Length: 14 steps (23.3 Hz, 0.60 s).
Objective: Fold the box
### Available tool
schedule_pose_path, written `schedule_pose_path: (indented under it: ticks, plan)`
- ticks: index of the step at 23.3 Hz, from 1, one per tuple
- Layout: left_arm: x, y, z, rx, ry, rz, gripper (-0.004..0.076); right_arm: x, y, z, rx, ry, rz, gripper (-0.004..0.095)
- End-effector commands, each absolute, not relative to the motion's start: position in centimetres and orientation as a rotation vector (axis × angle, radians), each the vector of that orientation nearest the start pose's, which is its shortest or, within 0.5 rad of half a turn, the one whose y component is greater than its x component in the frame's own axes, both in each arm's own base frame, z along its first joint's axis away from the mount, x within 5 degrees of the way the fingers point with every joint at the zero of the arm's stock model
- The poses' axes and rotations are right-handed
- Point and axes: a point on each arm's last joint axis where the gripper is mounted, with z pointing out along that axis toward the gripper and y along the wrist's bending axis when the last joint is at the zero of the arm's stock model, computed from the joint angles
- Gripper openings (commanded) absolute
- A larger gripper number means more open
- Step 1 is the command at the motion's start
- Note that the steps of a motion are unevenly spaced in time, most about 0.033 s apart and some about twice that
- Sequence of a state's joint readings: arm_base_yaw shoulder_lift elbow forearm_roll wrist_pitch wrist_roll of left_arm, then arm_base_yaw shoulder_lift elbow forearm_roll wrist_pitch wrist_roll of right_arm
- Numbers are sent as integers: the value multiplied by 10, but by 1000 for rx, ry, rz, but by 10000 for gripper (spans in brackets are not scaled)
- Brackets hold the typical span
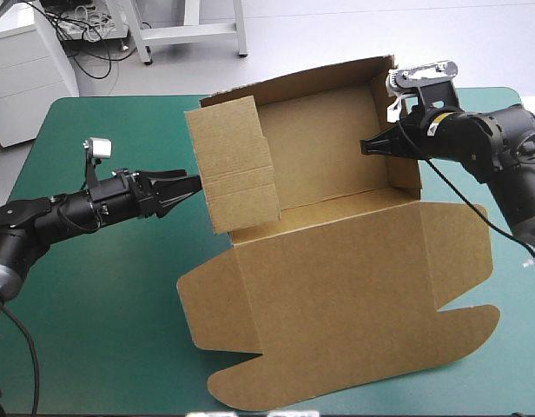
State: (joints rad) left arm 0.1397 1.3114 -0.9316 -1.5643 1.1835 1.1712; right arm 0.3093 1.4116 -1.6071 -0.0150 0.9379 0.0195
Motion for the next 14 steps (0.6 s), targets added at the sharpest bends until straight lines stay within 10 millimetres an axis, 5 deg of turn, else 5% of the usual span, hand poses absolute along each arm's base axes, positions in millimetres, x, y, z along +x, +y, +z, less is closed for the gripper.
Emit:
schedule_pose_path:
  ticks: [1, 7, 14]
  plan:
    - [237, -60, 381, 471, 1642, -1391, 570, 278, 89, 467, -279, 2076, 201, -19]
    - [234, -82, 397, 568, 1613, -1409, 570, 279, 90, 466, -270, 2083, 221, -19]
    - [246, -80, 411, 485, 1748, -1237, 570, 280, 91, 467, -243, 2065, 240, -19]
